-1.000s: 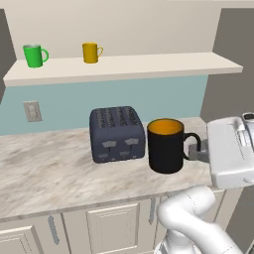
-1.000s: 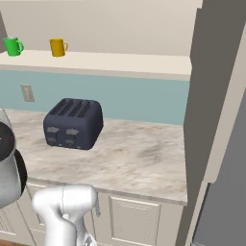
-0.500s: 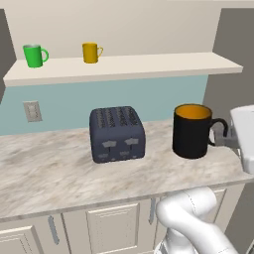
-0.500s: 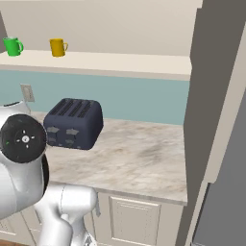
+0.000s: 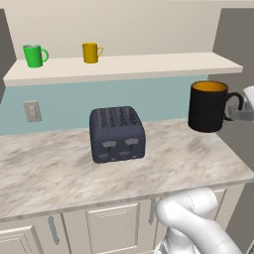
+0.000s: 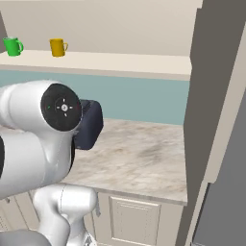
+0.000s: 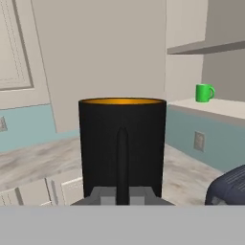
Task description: Pick the mug on the counter and place it in the cabinet with the handle facing the right, like the mugs already inside.
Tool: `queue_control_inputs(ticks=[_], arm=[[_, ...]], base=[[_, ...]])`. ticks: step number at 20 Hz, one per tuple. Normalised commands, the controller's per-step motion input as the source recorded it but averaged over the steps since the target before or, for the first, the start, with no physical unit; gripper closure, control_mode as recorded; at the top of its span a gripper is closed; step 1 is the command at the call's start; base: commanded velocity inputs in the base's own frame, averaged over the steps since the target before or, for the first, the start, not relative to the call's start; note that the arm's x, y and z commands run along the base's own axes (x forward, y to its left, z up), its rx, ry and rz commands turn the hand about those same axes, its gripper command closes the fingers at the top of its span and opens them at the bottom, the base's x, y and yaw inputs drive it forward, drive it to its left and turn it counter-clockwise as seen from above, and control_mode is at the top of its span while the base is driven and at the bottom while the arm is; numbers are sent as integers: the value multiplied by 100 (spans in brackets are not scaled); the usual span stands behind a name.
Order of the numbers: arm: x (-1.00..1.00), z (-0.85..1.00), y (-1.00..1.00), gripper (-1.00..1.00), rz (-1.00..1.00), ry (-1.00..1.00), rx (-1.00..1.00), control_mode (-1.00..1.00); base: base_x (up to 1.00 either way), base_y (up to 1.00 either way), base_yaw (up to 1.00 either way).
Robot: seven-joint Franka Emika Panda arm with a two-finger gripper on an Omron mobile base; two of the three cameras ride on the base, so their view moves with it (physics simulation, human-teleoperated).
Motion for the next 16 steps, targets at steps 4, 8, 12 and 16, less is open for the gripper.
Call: queue_control_inputs(ticks=[4, 8, 12, 16], arm=[[45, 4, -11, 100, 0, -1, 10, -100], [43, 18, -14, 100, 0, 0, 11, -100], [50, 21, -3, 100, 0, -2, 5, -100], [51, 21, 0, 100, 0, -2, 0, -100]], base=[[0, 0, 0], [0, 0, 0], [0, 0, 0], [0, 0, 0]])
